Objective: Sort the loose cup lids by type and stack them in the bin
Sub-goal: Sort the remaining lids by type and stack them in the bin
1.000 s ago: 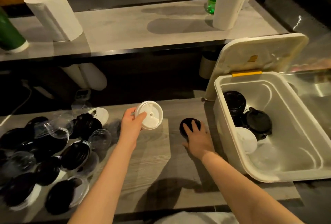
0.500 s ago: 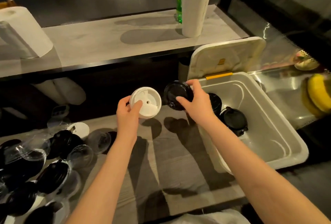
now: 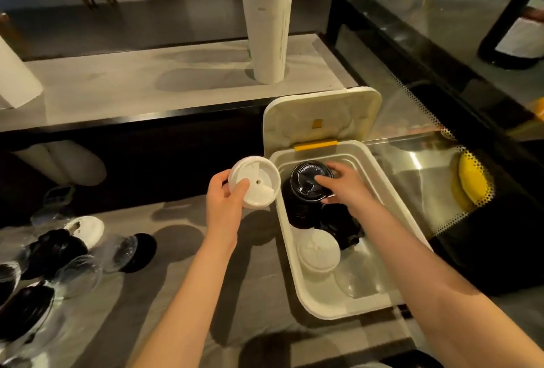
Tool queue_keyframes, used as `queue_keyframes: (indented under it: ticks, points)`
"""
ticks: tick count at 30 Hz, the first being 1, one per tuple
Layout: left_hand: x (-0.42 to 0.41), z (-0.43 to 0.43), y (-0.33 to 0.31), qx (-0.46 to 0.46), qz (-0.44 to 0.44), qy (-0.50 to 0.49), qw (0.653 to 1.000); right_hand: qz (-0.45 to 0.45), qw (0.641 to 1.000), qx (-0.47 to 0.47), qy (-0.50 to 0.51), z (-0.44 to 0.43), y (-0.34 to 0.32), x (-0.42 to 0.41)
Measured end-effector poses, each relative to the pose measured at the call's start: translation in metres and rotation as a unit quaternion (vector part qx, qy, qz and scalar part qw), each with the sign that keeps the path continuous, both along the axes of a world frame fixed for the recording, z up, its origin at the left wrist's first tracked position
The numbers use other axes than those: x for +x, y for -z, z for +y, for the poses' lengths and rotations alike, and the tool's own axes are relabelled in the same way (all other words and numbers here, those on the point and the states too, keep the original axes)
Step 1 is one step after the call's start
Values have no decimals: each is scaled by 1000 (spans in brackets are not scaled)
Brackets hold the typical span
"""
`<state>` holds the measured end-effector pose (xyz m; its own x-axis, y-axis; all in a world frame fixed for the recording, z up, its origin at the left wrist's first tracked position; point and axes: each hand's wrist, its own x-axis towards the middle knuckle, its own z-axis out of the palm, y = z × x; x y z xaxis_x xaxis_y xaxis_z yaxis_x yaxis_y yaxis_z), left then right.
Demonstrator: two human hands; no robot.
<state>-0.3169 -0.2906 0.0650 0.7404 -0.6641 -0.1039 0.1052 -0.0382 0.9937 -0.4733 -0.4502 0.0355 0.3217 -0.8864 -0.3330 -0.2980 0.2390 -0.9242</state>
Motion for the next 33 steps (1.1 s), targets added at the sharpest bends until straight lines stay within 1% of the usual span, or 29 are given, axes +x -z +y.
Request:
queue_keyframes:
  ticks: [1,2,3,4,5,6,9,11,12,13,15,16,17,18,19,21,22,25,26,27,29,31,33]
  points:
    - [-1,1,0,1,-4,-8,1000,50,998,-22,-15,-1,7,4]
    - [-3,3,0,3,-9,-14,1000,127,988,-72,-44,-2,13,7]
    - [-4,4,1,5,-15,-19,1000,209,966,-130,-78,-2,19,9]
    - [-6,6,1,7,-18,-23,1000,270,940,-179,-102,-2,24,9]
    - [-7,8,2,7,-18,-28,999,305,923,-209,-111,-3,26,9]
    - [-9,9,2,7,-15,-31,999,316,916,-222,-110,-4,25,9]
    - [-15,9,1,7,-15,-33,999,318,915,-222,-113,-9,16,7]
    - [-20,6,0,8,-10,-27,1000,294,928,-208,-96,-9,10,2]
    - [-23,4,-1,9,-11,-23,1000,262,940,-205,-74,-7,4,0]
    - [-26,2,-2,13,-15,-18,1000,216,953,-207,-51,-3,-3,-2]
    - [-32,-5,-6,17,-21,-3,1000,78,979,-186,-33,11,-23,-4]
    - [-34,-8,-8,18,-20,8,1000,-2,987,-150,-51,19,-34,-6]
    - [-37,-12,-10,21,-21,20,999,-68,988,-113,-86,27,-44,-9]
    - [-40,-15,-12,25,-23,35,999,-103,982,-89,-131,34,-50,-13]
    - [-43,-17,-13,30,-30,52,998,-113,975,-81,-176,39,-54,-18]
    - [-49,-19,-15,40,-62,84,994,-99,965,-102,-222,43,-57,-28]
    - [-52,-19,-15,47,-86,99,990,-86,965,-107,-224,42,-57,-33]
    - [-57,-16,-13,83,-181,139,970,-48,972,-73,-217,35,-55,-47]
    - [-56,-15,-12,111,-227,151,956,-35,972,-70,-220,32,-52,-51]
    - [-55,-13,-10,149,-284,161,934,-22,971,-73,-226,30,-49,-54]
    - [-52,-5,-1,224,-386,174,878,15,969,-75,-235,26,-40,-60]
    - [-49,4,8,261,-422,200,845,73,960,-62,-262,24,-30,-61]
    - [-49,12,16,271,-424,236,831,148,931,-70,-325,24,-19,-56]
